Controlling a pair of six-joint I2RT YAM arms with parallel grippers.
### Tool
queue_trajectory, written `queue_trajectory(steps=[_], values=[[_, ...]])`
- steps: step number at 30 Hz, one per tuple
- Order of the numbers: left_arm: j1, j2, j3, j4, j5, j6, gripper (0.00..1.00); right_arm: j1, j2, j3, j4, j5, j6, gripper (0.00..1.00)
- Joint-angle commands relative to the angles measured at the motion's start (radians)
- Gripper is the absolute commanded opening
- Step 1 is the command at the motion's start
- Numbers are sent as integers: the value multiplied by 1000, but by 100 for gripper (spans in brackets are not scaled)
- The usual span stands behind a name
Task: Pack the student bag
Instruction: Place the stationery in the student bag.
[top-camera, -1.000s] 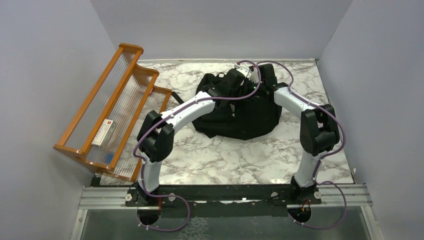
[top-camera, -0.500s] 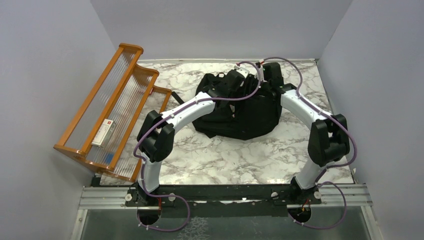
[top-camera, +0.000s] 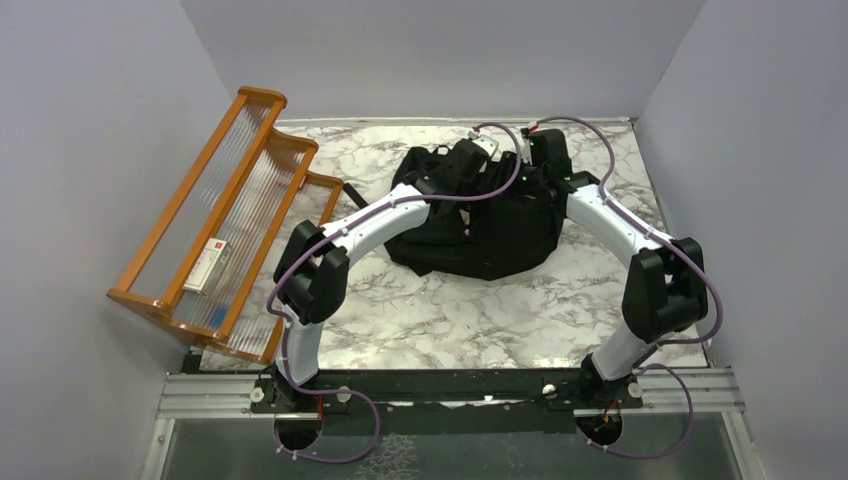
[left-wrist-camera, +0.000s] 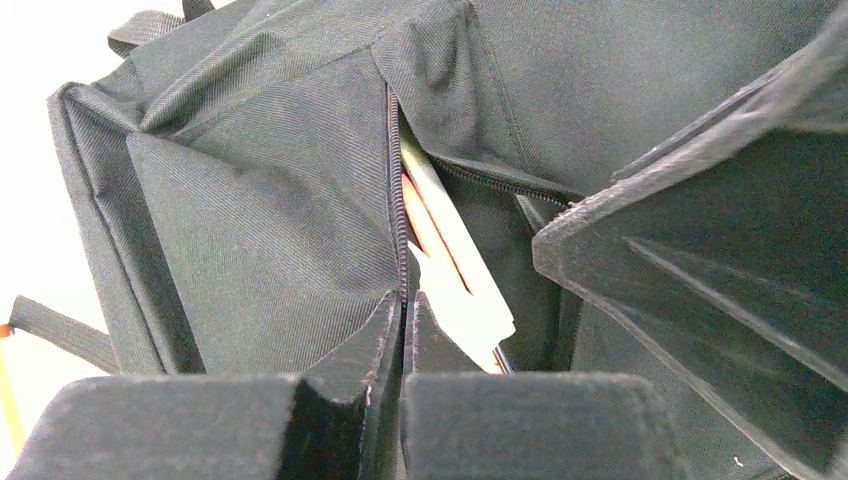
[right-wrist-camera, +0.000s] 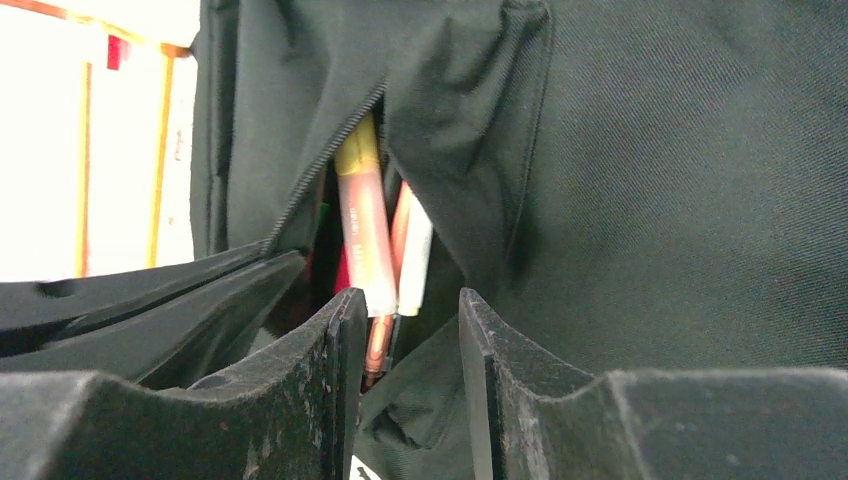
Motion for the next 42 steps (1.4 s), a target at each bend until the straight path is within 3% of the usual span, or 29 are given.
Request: queue_trajectory(steps=[1,13,15,21,26,42], values=[[4,-50,-7,22,21,3,0,6,51,23,-39,19,-27,44],[4,-48,-11,23,30,-4,0,5,115,52,-65,21,-54,41],[4,-47,-10,23,36,-6,0,5,108,42,-48,11,-49,37],[4,-44,-14,27,85,-21,0,5,86,16,5,-20,-14,12],[4,-46,-25,39,136,-40,0,5,57,11,20,-16,0,1],[5,17,-12,147,227,-89,0,5,-48,-76,90,-57,41,1]])
